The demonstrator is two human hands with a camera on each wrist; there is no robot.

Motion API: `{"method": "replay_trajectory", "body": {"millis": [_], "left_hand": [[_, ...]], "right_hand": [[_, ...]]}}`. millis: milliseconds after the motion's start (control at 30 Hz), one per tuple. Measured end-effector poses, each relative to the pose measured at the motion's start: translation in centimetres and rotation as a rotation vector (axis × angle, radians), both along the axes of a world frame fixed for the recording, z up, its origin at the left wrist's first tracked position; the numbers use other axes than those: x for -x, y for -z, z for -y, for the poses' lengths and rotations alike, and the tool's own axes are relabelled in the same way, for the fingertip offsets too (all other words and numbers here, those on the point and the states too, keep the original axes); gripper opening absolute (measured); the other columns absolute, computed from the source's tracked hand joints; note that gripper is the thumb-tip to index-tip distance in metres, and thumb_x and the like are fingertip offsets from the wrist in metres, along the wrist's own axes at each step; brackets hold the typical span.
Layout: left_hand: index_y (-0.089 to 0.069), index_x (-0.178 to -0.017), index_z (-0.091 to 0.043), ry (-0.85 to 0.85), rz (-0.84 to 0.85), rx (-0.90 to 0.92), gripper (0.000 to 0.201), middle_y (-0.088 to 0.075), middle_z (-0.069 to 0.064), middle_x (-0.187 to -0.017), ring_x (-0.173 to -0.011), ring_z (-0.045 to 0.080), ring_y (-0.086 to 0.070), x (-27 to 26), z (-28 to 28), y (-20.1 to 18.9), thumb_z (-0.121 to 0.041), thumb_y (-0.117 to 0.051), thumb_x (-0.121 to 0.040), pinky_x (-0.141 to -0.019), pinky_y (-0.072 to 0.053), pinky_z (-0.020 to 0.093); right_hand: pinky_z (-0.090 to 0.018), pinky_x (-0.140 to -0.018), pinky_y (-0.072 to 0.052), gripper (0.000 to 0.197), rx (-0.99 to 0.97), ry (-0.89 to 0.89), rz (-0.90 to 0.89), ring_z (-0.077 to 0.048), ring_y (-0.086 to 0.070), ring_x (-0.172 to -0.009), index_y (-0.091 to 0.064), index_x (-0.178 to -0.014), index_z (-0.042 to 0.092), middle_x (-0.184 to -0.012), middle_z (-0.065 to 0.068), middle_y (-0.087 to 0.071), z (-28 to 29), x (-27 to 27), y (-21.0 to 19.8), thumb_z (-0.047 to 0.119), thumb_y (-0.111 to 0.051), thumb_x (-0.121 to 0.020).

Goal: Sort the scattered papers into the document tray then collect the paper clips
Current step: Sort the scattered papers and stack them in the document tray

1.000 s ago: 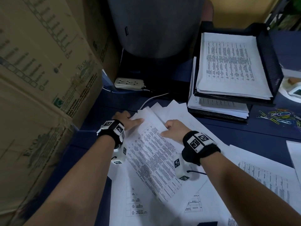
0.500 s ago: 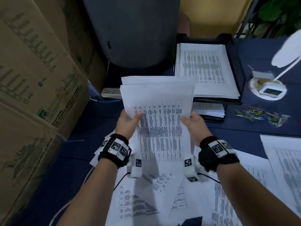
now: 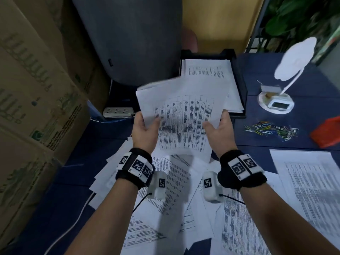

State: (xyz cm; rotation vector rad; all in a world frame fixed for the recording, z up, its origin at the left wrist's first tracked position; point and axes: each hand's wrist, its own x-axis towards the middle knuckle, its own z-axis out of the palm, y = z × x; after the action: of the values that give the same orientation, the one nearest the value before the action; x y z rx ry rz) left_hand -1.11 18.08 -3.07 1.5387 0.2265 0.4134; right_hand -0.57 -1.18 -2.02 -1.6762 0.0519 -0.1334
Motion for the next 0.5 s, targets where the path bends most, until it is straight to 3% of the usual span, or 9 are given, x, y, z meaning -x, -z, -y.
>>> {"method": "replay_trajectory", "body": {"millis": [67, 200, 367, 433, 500], "left_hand": [[-0.052, -0.103, -0.030, 0.017, -0.059, 0.001, 0.034, -0.064, -0.008, -0.102, -0.090, 0.000, -0.063, -0.2, 0.2, 1.0, -0.001, -0.061, -0.088, -0.085, -0.051, 0.026], [-0.053, -0.124, -0.013, 0.071, -0.213, 0.019, 0.040, -0.064, 0.001, -0.116, -0.106, 0.012, -0.060, -0.6, 0.6, 2.4, -0.013, -0.066, -0.087, -0.096, -0.048, 0.032], [-0.060, -0.113, -0.016, 0.091, -0.269, -0.007, 0.022, -0.068, -0.004, -0.104, -0.095, 0.009, -0.063, -1.1, 0.7, 2.3, -0.025, -0.059, -0.093, -0.092, -0.050, 0.037], [-0.062, -0.112, -0.010, 0.114, -0.269, 0.029, 0.025, -0.069, 0.002, -0.103, -0.097, 0.016, -0.065, -1.7, 0.6, 1.7, -0.025, -0.059, -0.092, -0.093, -0.050, 0.041], [-0.062, -0.110, -0.009, 0.134, -0.261, 0.066, 0.022, -0.069, 0.004, -0.103, -0.099, 0.020, -0.066, -2.6, 0.7, 1.0, -0.022, -0.060, -0.092, -0.095, -0.050, 0.042]], "right_hand": [[-0.002, -0.069, -0.044, 0.028, 0.024, -0.002, -0.038, 0.010, -0.056, -0.081, -0.044, -0.113, 0.016, -0.099, 0.013, -0.059, 0.4, 0.0, 0.5, 0.000, -0.053, -0.091], [-0.029, -0.088, -0.048, 0.028, 0.080, -0.037, -0.142, -0.015, -0.059, -0.099, -0.043, -0.113, 0.015, -0.109, 0.002, -0.061, 1.0, -0.1, 1.8, 0.000, -0.049, -0.091], [-0.031, -0.068, -0.049, 0.026, 0.122, -0.056, -0.278, -0.022, -0.057, -0.089, -0.039, -0.114, 0.013, -0.107, -0.005, -0.059, 1.9, -0.5, 3.7, 0.004, -0.045, -0.091], [-0.030, -0.071, -0.047, 0.026, 0.125, -0.035, -0.304, -0.021, -0.057, -0.090, -0.040, -0.114, 0.015, -0.108, -0.006, -0.060, 2.7, -0.5, 4.1, 0.006, -0.048, -0.091], [-0.032, -0.085, -0.048, 0.026, 0.147, -0.025, -0.344, -0.023, -0.058, -0.097, -0.046, -0.113, 0.016, -0.108, -0.004, -0.061, 3.5, -0.5, 4.5, 0.008, -0.051, -0.090]]}}
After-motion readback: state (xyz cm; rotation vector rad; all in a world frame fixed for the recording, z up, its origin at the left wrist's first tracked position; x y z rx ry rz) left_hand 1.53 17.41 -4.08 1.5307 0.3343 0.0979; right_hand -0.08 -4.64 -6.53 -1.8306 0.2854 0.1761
